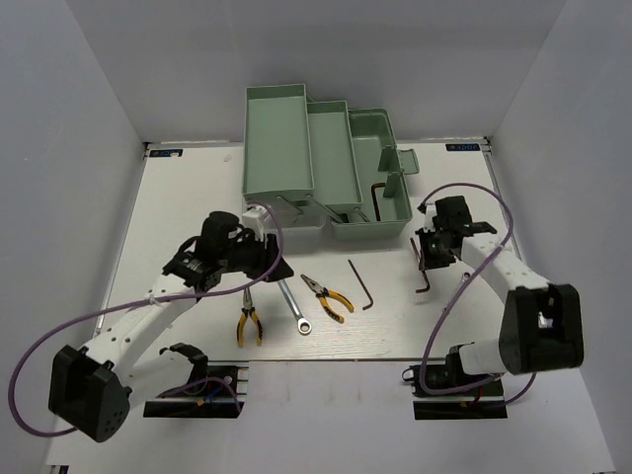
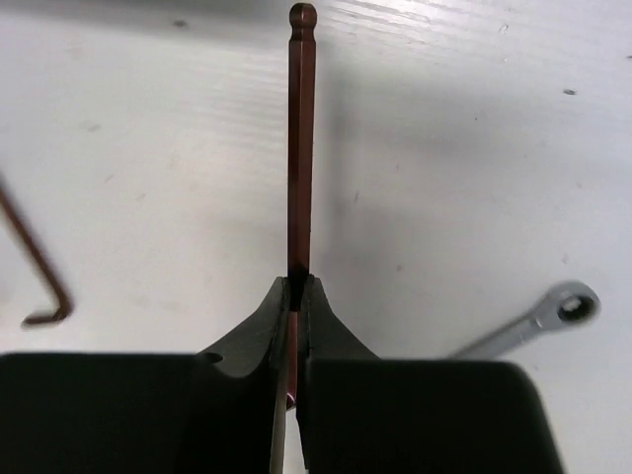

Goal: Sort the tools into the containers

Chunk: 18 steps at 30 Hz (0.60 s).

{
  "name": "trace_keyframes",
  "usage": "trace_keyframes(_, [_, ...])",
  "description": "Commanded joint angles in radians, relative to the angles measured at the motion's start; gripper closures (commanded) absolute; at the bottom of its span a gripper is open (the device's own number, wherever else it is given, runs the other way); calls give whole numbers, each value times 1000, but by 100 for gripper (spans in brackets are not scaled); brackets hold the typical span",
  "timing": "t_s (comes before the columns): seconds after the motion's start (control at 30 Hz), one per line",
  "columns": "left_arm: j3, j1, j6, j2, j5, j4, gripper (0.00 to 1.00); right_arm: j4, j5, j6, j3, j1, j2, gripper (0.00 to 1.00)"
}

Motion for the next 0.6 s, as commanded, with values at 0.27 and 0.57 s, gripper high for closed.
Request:
trace_keyframes(0.27, [103, -266, -80, 203, -265, 50, 42, -166, -195, -120, 235, -1, -152, 100])
trace_keyframes(0.57, [246, -434, -106, 400, -396, 117, 42, -189, -308, -39, 547, 4, 41, 100])
